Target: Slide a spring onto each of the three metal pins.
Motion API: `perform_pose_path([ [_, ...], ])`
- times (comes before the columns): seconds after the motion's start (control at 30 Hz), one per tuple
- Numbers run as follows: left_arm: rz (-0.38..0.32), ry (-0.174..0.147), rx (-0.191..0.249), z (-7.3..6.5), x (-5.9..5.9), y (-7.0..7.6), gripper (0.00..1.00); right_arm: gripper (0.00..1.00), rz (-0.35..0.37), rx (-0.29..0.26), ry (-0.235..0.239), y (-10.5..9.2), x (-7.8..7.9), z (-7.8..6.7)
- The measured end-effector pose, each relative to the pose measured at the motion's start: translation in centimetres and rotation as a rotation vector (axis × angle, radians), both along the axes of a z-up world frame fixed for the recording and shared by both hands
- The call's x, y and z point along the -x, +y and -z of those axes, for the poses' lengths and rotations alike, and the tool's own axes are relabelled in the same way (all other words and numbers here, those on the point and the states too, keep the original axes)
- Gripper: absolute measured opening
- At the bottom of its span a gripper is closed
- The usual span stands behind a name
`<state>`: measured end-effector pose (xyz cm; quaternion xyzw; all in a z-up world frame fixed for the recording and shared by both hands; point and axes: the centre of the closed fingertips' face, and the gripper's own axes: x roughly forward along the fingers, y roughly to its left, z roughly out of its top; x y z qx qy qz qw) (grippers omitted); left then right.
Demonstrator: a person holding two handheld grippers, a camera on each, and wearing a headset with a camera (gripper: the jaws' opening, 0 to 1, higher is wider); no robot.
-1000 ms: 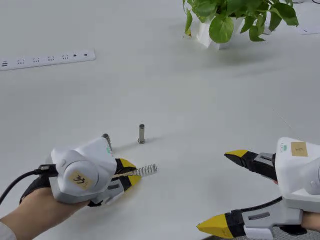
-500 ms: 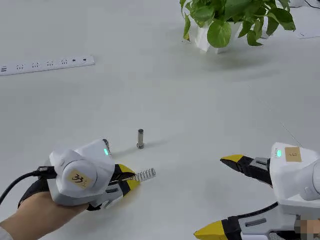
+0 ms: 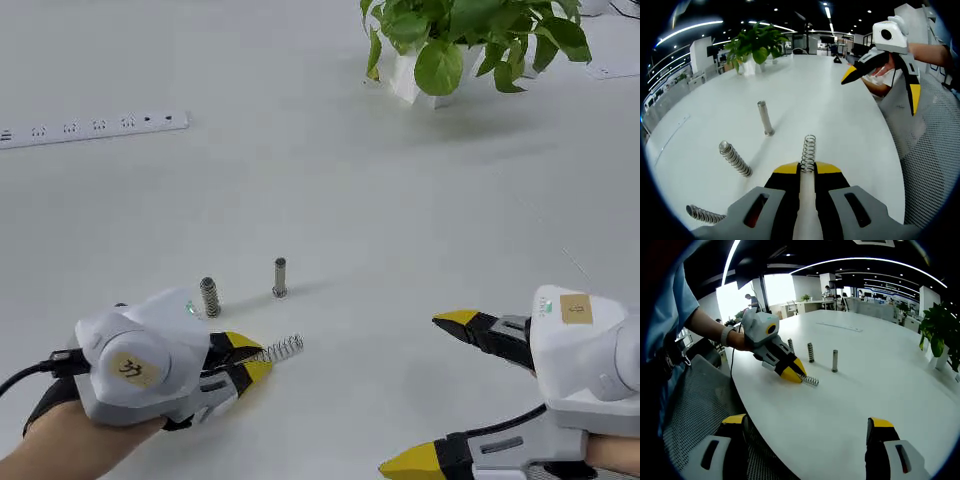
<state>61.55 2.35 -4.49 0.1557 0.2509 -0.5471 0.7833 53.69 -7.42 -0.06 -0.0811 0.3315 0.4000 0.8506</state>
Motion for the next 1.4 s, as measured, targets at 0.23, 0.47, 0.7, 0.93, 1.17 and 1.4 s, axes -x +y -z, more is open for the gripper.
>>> perform_pose_path([
  [0.23, -0.033, 0.003, 0.044, -1.3, 0.6, 1.0, 0.06, 0.98, -0.026, -0.009, -0.006, 1.1, -0.4, -0.2],
  [0.47, -0.045, 0.012, 0.084, -2.8, 2.0, 2.0, 0.07, 0.94, -0.044, -0.024, -0.017, 2.2, -1.0, -0.6],
  [0.7, -0.037, 0.002, 0.12, -4.5, 3.6, 2.3, 0.07, 0.93, -0.097, -0.03, -0.011, 3.6, -1.0, -0.6],
  [0.93, -0.033, -0.016, 0.149, -5.6, 4.9, 2.5, 0.07, 0.89, -0.14, -0.068, -0.014, 5.0, -1.5, -1.6],
  [1.17, -0.011, -0.03, 0.183, -6.8, 6.0, 2.2, 0.06, 0.74, -0.262, -0.058, -0.001, 6.1, -1.2, -2.6],
  [1.4, 0.004, -0.039, 0.205, -7.7, 6.6, 2.2, 0.06, 0.54, -0.403, -0.034, 0.004, 7.5, -0.7, -3.4],
])
